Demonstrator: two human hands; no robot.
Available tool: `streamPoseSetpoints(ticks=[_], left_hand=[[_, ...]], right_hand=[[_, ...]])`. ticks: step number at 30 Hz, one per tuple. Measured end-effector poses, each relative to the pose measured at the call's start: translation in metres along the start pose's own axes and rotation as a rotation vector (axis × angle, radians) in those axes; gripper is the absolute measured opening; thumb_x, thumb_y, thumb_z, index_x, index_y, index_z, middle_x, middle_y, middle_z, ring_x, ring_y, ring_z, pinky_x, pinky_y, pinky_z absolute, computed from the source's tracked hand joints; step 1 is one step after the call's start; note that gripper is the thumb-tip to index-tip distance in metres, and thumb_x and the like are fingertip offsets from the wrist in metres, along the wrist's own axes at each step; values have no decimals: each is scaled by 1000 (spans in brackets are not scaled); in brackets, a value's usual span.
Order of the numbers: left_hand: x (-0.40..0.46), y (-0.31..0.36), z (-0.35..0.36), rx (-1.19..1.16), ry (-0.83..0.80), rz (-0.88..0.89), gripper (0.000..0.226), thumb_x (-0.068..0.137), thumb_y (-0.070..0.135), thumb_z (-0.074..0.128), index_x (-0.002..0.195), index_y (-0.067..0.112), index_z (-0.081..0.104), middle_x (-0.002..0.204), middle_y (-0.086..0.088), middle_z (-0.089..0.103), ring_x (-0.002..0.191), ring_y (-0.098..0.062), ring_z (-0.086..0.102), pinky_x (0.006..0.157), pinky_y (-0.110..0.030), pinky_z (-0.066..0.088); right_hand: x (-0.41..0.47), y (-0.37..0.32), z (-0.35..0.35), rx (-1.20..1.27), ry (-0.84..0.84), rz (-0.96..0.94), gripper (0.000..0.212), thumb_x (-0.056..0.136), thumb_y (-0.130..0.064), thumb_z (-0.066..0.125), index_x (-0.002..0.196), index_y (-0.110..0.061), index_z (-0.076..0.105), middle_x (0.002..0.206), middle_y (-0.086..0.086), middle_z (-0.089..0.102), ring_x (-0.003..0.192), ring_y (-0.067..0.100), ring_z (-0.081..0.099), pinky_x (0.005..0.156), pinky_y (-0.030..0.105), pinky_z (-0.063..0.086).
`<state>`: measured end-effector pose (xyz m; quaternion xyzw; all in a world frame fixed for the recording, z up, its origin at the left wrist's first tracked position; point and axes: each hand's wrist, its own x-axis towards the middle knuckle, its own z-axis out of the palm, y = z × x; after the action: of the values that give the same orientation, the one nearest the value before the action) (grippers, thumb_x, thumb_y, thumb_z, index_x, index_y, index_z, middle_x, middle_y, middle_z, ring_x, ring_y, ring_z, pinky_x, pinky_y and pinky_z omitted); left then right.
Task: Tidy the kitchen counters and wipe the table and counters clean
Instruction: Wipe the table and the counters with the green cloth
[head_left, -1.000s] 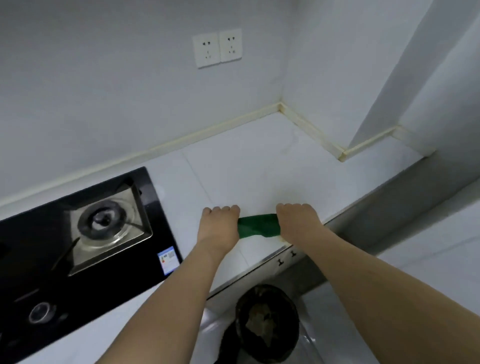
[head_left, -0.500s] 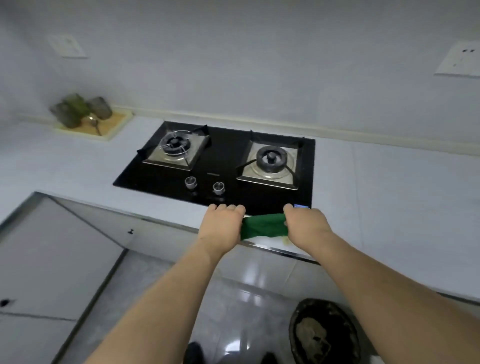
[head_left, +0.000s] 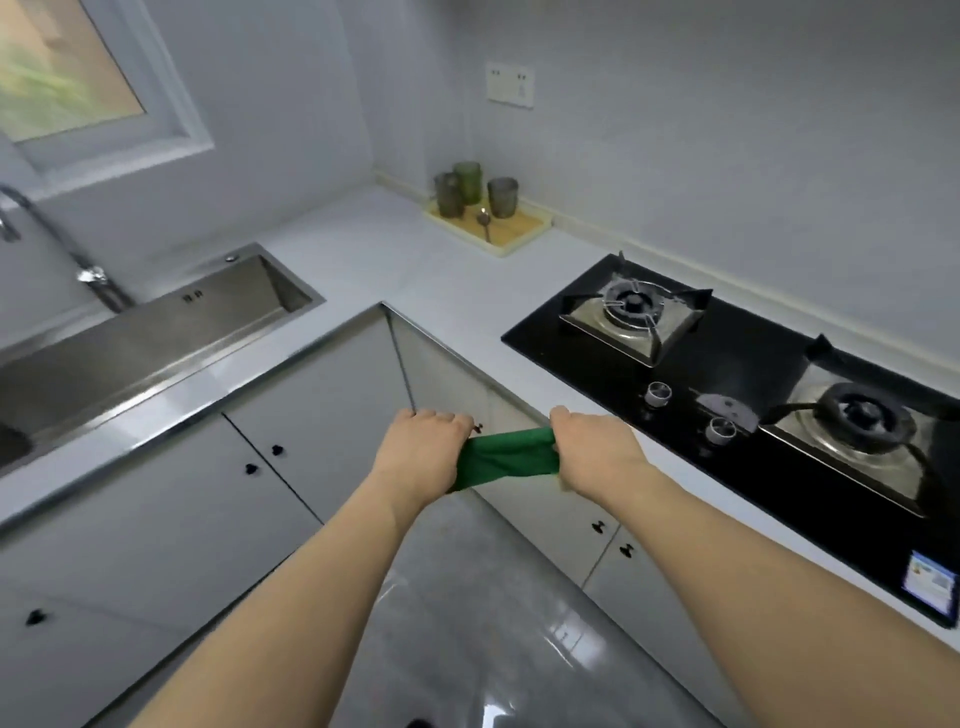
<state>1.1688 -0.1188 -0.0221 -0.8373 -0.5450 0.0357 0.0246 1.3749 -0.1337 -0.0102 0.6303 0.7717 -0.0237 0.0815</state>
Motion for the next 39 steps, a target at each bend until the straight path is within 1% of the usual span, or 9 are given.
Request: streamPoseSetpoints(ticks=[11,16,19,22,28,31,34,37,39], left_hand=[[-37,-259,6,2,53,-260,14,91,18,46,99,23,57,96,4,64,89,-22,58,71,-31,29],[-26,-339,11,56,32,-316,17,89,15,47,100,23,58,95,5,64,89,-21,57,76,-30,34],[-6,-389,13,90,30,-354,16,89,14,47,98,23,57,92,5,63,88,-21,56,78,-30,35],[16,-439,14,93,43,-413,15,89,15,48,97,24,56,92,5,62,88,-21,56,72,-29,30],[52,-518,-9,120,55,-499,17,91,17,48,104,25,56,101,5,63,94,-21,57,72,-30,28],[60,-563,-20,99,87,-545,17,89,18,49,103,24,55,100,5,62,92,-21,57,72,-30,29],[61,-609,-34,81,138,-597,16,88,16,48,101,22,55,95,3,62,83,-19,55,68,-28,35],[58,-660,-50,73,177,-664,17,85,12,48,98,19,56,91,0,61,76,-20,51,61,-30,36],[52,-693,-63,98,195,-669,14,85,13,50,96,19,55,90,1,61,75,-19,52,62,-30,36]], right_hand=[[159,-213,-51,27,82,-270,12,93,-18,48,104,-13,49,103,6,61,91,27,58,64,31,31],[230,-273,-74,105,101,-342,6,92,-21,44,88,-17,45,94,6,61,80,23,54,61,31,35],[285,-301,-83,141,105,-365,5,92,-20,46,93,-16,48,92,4,60,81,23,55,63,31,40],[345,-331,-91,205,144,-413,6,92,-19,45,94,-16,50,92,4,61,82,24,57,67,34,44],[440,-381,-120,273,209,-463,4,91,-17,51,91,-20,47,86,1,60,74,21,54,60,29,38],[482,-412,-137,350,216,-484,4,94,-20,50,91,-21,47,85,-2,59,73,18,56,61,28,45],[514,-448,-159,424,253,-517,1,95,-24,51,95,-23,51,87,-4,61,74,15,58,66,29,54],[539,-495,-186,446,329,-557,8,96,-22,48,96,-19,54,87,-1,60,74,17,55,64,30,48],[552,-526,-204,449,350,-563,11,97,-24,46,98,-18,55,88,0,59,74,18,54,61,29,41]])
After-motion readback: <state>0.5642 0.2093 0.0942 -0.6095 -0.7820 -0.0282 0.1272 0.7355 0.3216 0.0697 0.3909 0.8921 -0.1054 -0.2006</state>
